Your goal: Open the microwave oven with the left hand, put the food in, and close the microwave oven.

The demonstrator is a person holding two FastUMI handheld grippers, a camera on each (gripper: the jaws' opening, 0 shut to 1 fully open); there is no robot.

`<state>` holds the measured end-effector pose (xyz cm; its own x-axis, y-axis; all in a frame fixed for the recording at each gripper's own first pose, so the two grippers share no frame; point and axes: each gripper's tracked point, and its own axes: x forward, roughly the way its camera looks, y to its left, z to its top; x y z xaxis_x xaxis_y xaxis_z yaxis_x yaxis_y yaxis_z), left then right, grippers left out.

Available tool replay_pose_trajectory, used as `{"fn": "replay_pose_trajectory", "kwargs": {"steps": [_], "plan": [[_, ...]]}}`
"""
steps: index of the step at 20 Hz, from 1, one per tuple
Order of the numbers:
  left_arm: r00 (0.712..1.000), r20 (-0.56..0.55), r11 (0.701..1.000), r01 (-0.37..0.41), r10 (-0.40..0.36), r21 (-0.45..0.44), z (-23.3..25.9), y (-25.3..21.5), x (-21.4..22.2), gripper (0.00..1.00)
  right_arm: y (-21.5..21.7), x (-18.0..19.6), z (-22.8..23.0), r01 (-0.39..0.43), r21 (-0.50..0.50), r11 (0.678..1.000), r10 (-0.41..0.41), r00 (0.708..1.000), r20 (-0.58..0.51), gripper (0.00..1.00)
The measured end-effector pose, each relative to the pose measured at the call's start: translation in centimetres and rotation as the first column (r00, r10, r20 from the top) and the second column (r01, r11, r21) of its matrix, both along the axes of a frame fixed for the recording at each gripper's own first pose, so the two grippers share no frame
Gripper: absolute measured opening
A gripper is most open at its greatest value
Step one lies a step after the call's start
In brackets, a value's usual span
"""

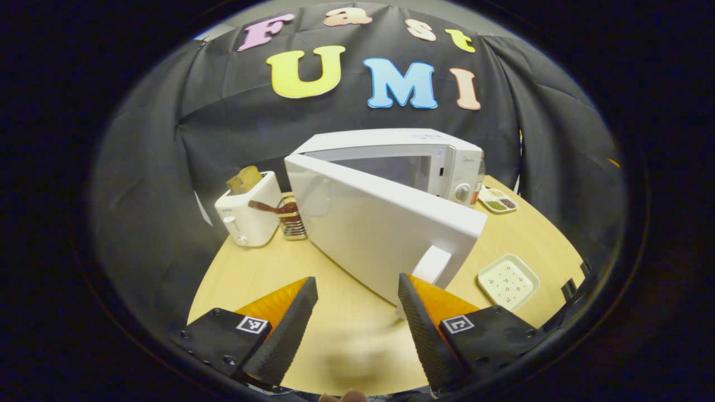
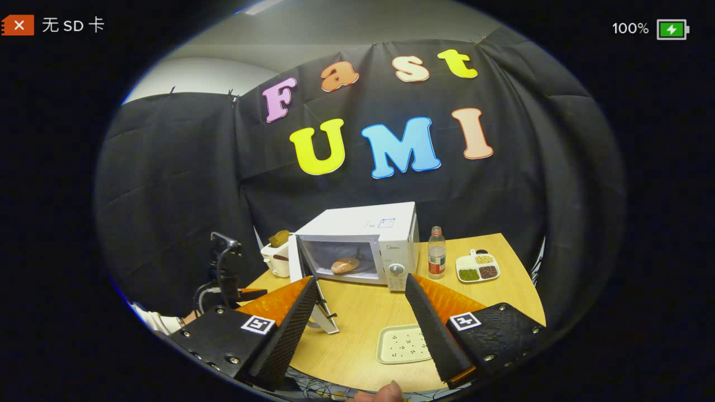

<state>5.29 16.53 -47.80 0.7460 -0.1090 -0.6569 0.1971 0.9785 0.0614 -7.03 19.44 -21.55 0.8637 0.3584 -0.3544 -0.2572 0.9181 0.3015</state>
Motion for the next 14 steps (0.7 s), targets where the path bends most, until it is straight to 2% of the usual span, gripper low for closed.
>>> {"fn": "replay_pose_trajectory", "kwargs": {"steps": [4,8,14], "plan": [[0.998,0.009,0.998,0.063,-0.063,0.013,-0.6,-4.5,4.0,0.95,-2.3,-0.9,-0.3,0.086,0.015,0.996,-0.085,0.996,-0.018,0.98],[0.996,0.050,0.997,0.077,-0.076,-0.011,-1.5,-6.9,10.0,0.98,-2.8,-0.1,-1.3,0.188,-0.008,0.982,-0.188,0.980,-0.063,0.98],[0.991,0.062,0.992,0.121,-0.118,-0.042,-4.2,-9.4,16.9,0.95,-3.2,2.0,-1.8,0.357,-0.030,0.934,-0.358,0.928,-0.101,0.98]]}}
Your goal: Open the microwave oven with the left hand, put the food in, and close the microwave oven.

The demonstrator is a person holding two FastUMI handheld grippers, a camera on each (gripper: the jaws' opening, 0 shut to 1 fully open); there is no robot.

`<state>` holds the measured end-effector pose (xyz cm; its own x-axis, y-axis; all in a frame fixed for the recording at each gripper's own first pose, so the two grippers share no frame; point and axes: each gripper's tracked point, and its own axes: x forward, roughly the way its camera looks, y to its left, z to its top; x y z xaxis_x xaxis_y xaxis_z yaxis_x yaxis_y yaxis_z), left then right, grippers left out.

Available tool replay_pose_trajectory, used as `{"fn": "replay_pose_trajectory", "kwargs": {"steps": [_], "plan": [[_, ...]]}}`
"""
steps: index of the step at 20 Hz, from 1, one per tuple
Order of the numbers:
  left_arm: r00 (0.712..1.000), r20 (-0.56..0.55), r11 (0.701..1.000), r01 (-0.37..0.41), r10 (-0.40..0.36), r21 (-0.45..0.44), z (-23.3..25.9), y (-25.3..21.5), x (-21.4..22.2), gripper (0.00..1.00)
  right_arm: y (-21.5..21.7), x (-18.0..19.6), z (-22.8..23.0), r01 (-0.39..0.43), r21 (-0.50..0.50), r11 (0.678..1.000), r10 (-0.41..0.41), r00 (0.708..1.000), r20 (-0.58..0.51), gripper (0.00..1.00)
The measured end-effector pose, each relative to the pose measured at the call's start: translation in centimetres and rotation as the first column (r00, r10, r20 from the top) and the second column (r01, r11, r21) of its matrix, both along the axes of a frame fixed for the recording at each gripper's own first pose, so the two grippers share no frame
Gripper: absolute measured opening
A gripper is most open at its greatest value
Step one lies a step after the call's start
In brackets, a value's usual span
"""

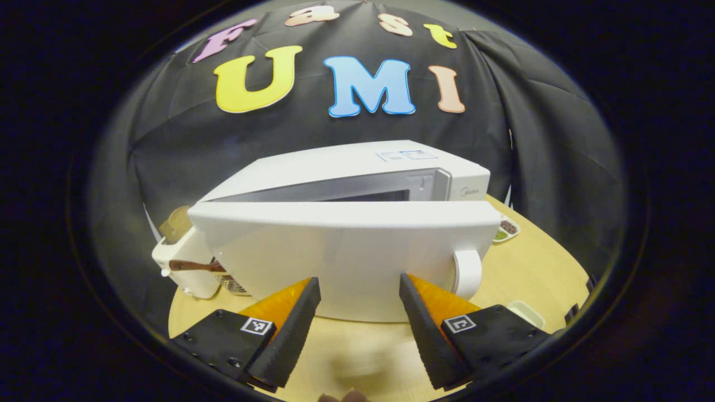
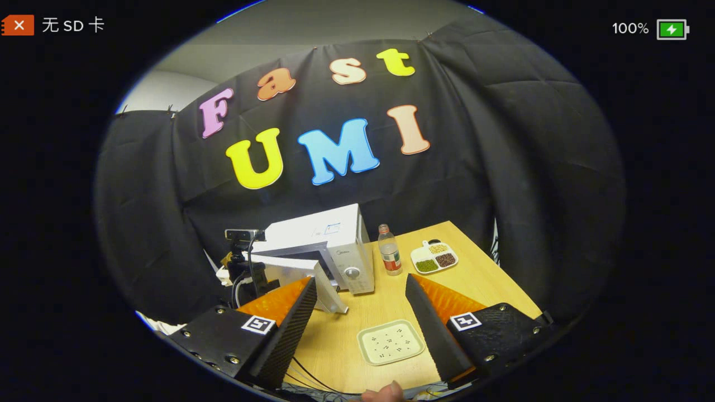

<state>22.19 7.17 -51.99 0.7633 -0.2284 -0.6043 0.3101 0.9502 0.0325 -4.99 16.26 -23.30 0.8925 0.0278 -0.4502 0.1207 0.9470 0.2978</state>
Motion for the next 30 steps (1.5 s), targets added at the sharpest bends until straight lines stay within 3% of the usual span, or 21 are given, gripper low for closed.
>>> {"fn": "replay_pose_trajectory", "kwargs": {"steps": [6,11,14,16,20,23,26,30], "plan": [[1.000,-0.006,0.999,-0.031,0.030,-0.043,-0.7,-1.3,4.3,0.94,-0.4,1.0,-0.3,0.084,-0.033,0.996,-0.085,0.996,-0.031,0.98],[0.993,-0.056,0.991,-0.106,0.102,-0.076,-1.8,-1.3,4.6,0.96,-1.3,1.4,-0.4,0.139,-0.039,0.989,-0.142,0.988,-0.056,0.98],[0.980,-0.156,0.979,-0.146,0.123,-0.142,-2.9,-2.5,4.6,0.96,-1.9,1.2,-0.4,0.162,-0.036,0.986,-0.164,0.984,-0.063,0.98],[0.972,-0.191,0.977,-0.163,0.134,-0.141,-3.3,-2.5,5.0,0.94,-2.5,0.6,0.1,0.181,-0.032,0.983,-0.183,0.981,-0.058,0.98],[0.974,-0.199,0.973,-0.145,0.109,-0.177,-2.8,-3.1,4.7,0.97,-3.6,-1.2,0.9,0.228,-0.024,0.973,-0.228,0.973,-0.031,0.98],[0.973,-0.225,0.981,-0.096,0.057,-0.170,-2.4,-2.6,1.9,0.98,-4.0,-2.2,1.3,0.248,0.013,0.969,-0.248,0.968,-0.027,0.98],[0.967,-0.251,0.976,-0.100,0.049,-0.196,-1.2,-0.8,-2.9,0.94,-4.8,-3.3,1.5,0.252,0.008,0.968,-0.251,0.968,-0.016,0.98],[0.987,-0.157,0.967,-0.067,0.028,-0.246,6.0,1.6,-7.6,0.97,-6.0,-3.5,2.7,0.240,-0.009,0.971,-0.240,0.971,0.008,0.98]]}}
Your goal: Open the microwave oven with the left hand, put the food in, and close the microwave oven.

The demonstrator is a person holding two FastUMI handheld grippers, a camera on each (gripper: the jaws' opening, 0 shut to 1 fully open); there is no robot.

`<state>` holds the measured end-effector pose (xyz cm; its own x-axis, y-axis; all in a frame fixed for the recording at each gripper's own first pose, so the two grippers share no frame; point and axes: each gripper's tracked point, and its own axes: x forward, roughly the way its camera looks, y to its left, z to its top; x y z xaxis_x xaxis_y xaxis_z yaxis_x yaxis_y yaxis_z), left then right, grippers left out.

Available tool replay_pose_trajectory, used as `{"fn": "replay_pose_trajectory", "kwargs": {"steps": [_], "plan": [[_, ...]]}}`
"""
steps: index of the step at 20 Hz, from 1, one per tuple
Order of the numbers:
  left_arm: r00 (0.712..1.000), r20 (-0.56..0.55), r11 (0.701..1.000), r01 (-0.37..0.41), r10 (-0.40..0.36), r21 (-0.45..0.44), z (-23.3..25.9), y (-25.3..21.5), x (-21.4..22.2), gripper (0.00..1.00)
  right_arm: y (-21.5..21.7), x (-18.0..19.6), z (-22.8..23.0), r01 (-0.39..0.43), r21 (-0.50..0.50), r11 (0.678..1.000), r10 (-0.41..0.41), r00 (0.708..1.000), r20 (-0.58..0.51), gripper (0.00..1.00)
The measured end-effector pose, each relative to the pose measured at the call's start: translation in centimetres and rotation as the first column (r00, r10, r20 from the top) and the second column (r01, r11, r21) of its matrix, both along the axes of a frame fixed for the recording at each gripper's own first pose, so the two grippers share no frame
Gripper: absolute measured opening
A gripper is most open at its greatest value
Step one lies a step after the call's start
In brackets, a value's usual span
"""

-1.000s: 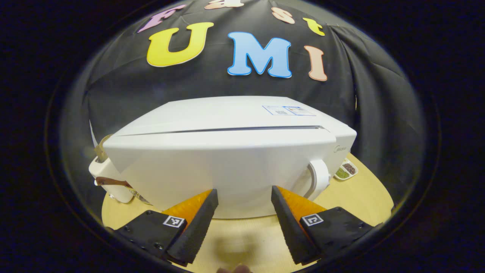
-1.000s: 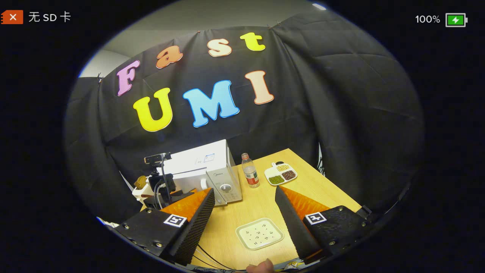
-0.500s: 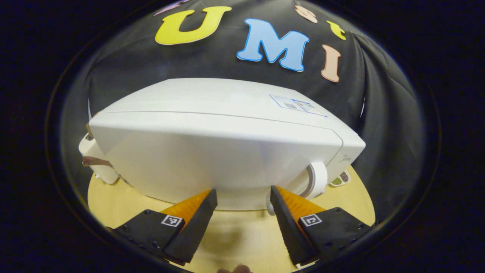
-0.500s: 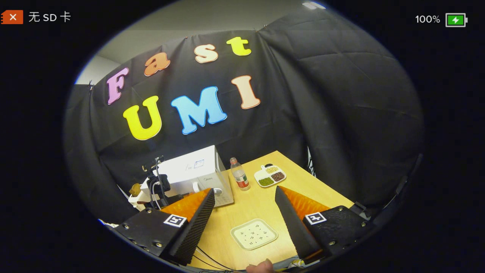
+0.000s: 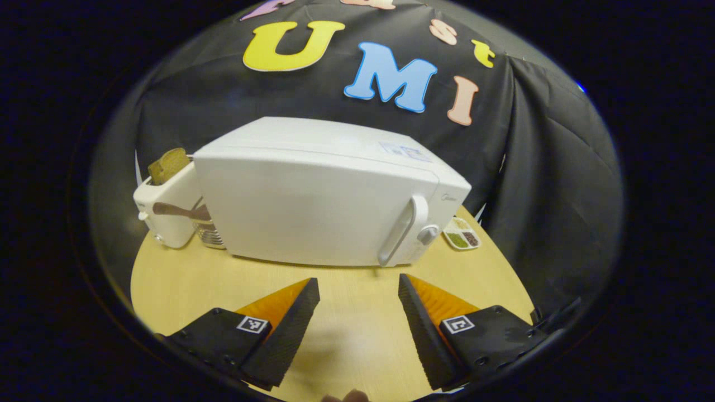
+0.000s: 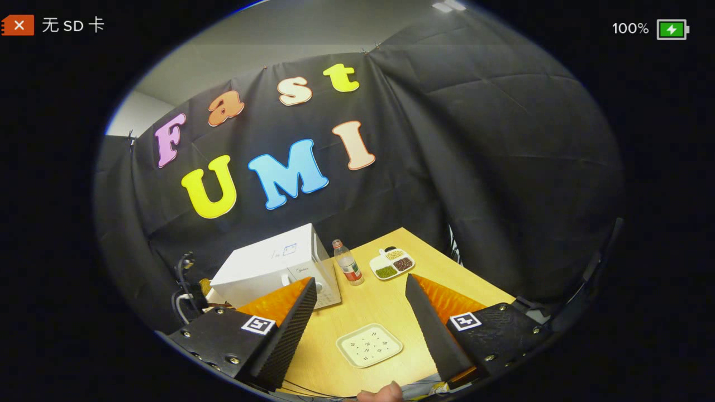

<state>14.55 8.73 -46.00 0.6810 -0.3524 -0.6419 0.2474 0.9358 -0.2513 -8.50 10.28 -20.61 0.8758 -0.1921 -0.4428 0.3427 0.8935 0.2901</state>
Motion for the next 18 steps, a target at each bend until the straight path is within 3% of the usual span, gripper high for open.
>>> {"fn": "replay_pose_trajectory", "kwargs": {"steps": [3,4,5,8,9,11,12,15,18], "plan": [[0.993,0.122,1.000,0.004,-0.003,-0.009,7.2,0.8,-0.9,0.94,-1.2,0.5,1.8,-0.025,-0.035,0.999,0.026,0.999,0.028,0.98],[0.987,0.163,1.000,0.003,-0.001,-0.015,9.8,0.8,-1.2,0.97,-1.6,0.8,2.5,-0.033,-0.046,0.998,0.035,0.998,0.043,0.98],[0.979,0.202,1.000,0.000,0.003,-0.017,12.3,0.8,-1.4,1.00,-1.9,1.2,3.3,-0.044,-0.054,0.998,0.047,0.997,0.060,0.98],[0.949,0.316,1.000,-0.015,0.020,-0.018,19.2,0.4,-2.9,0.94,-2.8,2.3,5.7,-0.082,-0.076,0.994,0.091,0.989,0.114,0.98],[0.941,0.338,1.000,-0.021,0.027,-0.021,21.0,0.1,-3.7,0.97,-3.0,2.8,6.4,-0.098,-0.086,0.991,0.108,0.987,0.122,0.98],[0.922,0.386,0.999,-0.023,0.040,-0.049,24.5,-1.4,-5.2,0.99,-3.5,3.4,8.2,-0.130,-0.118,0.984,0.148,0.977,0.154,0.98],[0.912,0.408,0.998,-0.024,0.047,-0.060,25.9,-2.3,-5.7,0.94,-3.7,3.6,9.0,-0.146,-0.142,0.979,0.169,0.972,0.166,0.98],[0.898,0.435,0.996,-0.034,0.064,-0.077,28.8,-4.2,-7.6,0.92,-4.9,4.4,11.0,-0.190,-0.223,0.956,0.234,0.954,0.187,0.98],[0.874,0.477,0.993,-0.050,0.094,-0.105,32.6,-5.9,-8.8,0.96,-5.8,5.3,12.5,-0.219,-0.191,0.957,0.258,0.942,0.215,0.97]]}}
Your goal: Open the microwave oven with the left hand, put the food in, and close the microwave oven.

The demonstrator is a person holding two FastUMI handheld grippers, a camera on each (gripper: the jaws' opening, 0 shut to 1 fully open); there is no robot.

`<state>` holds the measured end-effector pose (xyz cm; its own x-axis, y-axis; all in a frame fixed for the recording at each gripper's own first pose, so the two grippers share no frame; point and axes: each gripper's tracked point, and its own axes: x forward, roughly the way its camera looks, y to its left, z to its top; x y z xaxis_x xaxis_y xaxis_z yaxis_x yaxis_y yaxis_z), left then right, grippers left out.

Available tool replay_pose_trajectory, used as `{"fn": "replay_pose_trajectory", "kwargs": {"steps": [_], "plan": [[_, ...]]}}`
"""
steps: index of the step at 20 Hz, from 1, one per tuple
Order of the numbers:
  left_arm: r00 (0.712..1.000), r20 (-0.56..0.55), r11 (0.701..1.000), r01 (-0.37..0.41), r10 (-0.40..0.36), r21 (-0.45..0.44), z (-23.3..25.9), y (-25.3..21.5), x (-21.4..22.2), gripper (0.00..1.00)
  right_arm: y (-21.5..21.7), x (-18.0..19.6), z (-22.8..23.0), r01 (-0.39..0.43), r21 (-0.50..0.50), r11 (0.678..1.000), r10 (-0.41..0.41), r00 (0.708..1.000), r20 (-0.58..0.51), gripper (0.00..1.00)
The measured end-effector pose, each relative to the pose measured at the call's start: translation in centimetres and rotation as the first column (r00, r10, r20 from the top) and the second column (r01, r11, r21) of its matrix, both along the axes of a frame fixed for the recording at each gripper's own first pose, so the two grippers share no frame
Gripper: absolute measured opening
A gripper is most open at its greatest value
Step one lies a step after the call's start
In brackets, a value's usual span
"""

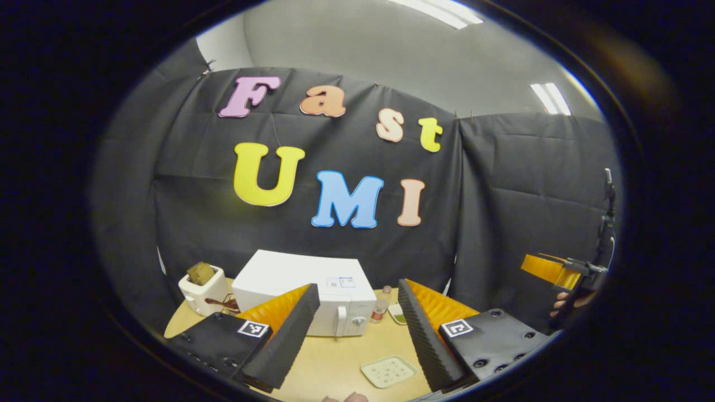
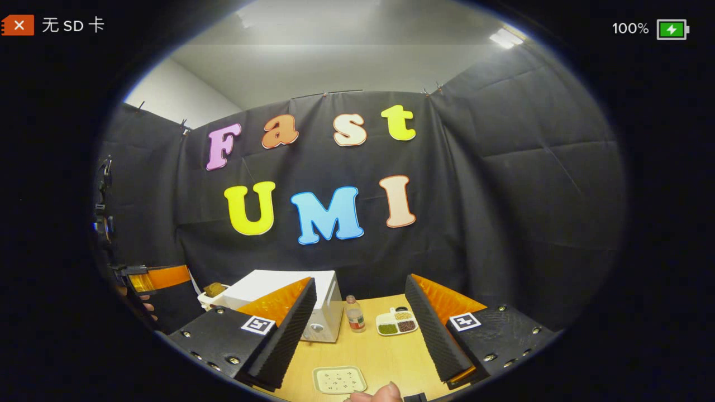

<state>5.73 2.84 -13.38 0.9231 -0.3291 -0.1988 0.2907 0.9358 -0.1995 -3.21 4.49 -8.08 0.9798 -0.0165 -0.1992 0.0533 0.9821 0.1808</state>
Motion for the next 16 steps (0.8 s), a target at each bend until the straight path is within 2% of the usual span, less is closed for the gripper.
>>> {"fn": "replay_pose_trajectory", "kwargs": {"steps": [3,5,6,8,11,16], "plan": [[0.997,0.073,0.999,-0.016,0.013,0.043,3.4,-1.2,-0.6,0.99,-1.2,0.4,0.8,-0.012,0.030,0.999,0.012,1.000,0.026,0.97],[0.994,0.111,0.997,-0.025,0.016,0.073,4.4,-2.2,-1.1,0.92,-1.8,0.6,0.8,-0.025,0.028,0.999,0.024,0.999,0.024,0.97],[0.994,0.112,0.997,-0.019,0.011,0.074,4.1,-2.8,-1.3,0.95,-1.8,0.5,0.5,-0.029,0.031,0.999,0.028,0.999,0.016,0.97],[0.994,0.111,0.998,-0.010,0.002,0.068,3.8,-3.4,-1.4,0.92,-2.3,0.7,0.4,-0.021,0.029,0.999,0.020,1.000,0.012,0.98],[0.997,0.077,0.997,-0.001,-0.005,0.079,2.3,-2.3,0.0,0.95,-1.9,1.2,0.0,-0.004,0.029,1.000,0.005,1.000,-0.005,0.97],[0.997,0.073,0.998,0.005,-0.010,0.061,2.1,-0.7,2.0,0.92,-0.2,2.9,0.5,-0.003,-0.005,1.000,0.003,1.000,-0.003,0.98]]}}
